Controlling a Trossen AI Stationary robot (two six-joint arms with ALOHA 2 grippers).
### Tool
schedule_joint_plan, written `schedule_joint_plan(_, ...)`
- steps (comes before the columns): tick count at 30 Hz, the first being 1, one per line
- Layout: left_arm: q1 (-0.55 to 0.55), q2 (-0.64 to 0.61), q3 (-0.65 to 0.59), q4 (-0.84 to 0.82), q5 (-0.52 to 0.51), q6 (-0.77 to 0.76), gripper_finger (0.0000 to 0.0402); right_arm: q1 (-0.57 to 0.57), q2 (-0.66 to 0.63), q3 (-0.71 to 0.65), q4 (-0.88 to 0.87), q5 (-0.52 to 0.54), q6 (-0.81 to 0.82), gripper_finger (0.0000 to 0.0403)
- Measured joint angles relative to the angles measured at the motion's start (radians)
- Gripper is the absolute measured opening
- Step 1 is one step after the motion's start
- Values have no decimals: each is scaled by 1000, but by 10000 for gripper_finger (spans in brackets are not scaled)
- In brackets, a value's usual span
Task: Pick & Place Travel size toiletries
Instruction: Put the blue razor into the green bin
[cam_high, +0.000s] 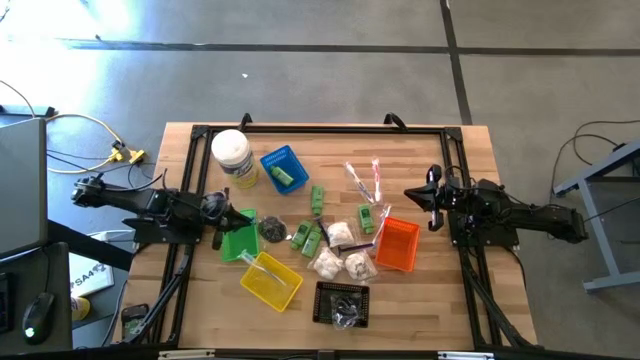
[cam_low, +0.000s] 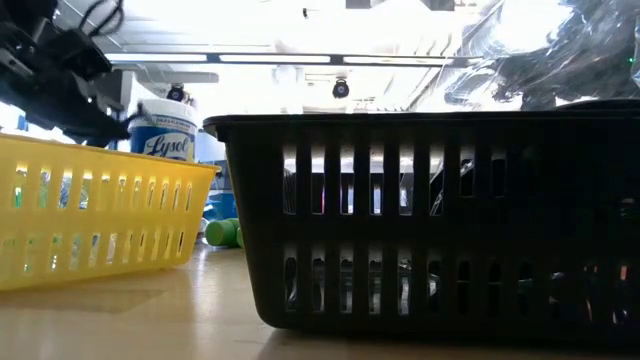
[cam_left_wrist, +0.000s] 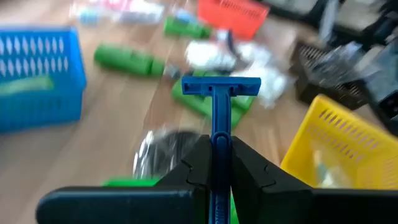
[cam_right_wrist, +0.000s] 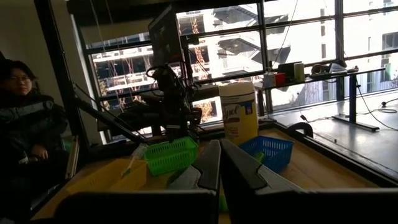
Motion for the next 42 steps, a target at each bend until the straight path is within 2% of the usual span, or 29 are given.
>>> schedule_joint_plan(7,-1,61,59,-92,-3,-28,27,0,0,0,-29,-3,4,4)
schedule_joint_plan(16,0,111,59,-110,-16,-131,27,0,0,0,-39,-3,5,4)
schedule_joint_plan(24,0,153,60,-113,-30,-155,29,0,0,0,-38,-3,4,4)
schedule_joint_plan(34,0,153,64,-143,-31,-215,103,0,0,0,-37,-3,3,4)
schedule_joint_plan(42,0,152,63,-107,-50,-199,134,0,0,0,-35,-3,0,4)
